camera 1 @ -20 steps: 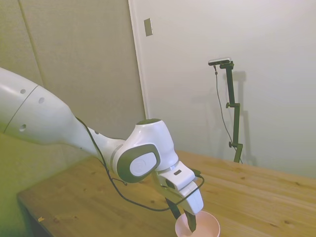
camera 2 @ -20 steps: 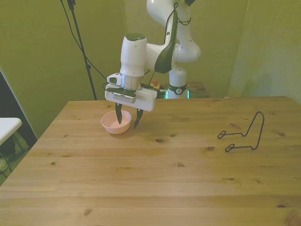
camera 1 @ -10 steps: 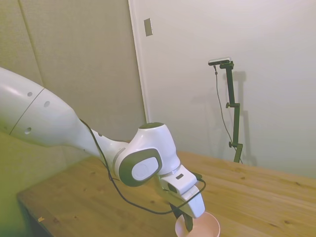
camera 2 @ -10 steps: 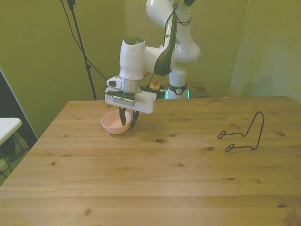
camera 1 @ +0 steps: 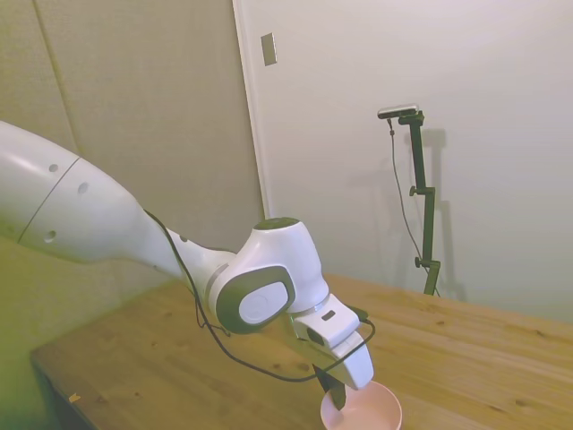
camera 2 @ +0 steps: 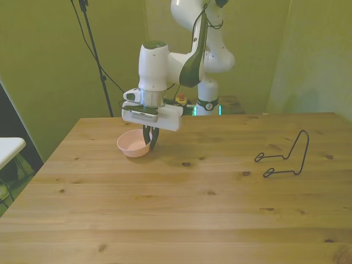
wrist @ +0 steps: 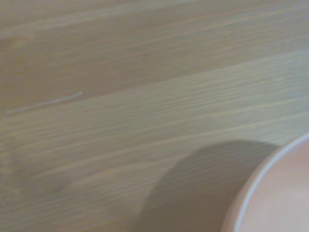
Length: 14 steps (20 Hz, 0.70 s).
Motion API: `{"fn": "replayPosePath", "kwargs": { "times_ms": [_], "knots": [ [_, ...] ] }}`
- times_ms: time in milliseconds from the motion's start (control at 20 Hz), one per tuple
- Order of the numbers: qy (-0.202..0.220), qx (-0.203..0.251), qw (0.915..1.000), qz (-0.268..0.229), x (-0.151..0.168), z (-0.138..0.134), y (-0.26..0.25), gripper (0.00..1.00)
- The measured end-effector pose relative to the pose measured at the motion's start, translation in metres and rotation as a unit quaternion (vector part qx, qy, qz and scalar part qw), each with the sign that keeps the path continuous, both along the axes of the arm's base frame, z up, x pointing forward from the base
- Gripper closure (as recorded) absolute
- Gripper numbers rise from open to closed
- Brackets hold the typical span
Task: Load the bowl
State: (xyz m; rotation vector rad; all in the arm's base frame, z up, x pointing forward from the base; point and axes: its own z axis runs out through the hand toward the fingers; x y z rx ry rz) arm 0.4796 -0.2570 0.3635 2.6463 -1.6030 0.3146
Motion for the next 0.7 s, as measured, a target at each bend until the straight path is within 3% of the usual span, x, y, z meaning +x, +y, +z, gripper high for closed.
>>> {"fn": "replayPosePath", "kwargs": {
  "times_ms": [200, 400, 700],
  "knots": [
    [-0.009, 0.031, 0.9991, 0.027, 0.0, 0.027, 0.009, 1.0],
    [-0.022, 0.057, 0.9967, 0.054, 0.005, 0.074, 0.029, 1.0],
    [-0.039, 0.089, 0.9876, 0.123, 0.035, 0.131, 0.116, 1.0]
  ]
}}
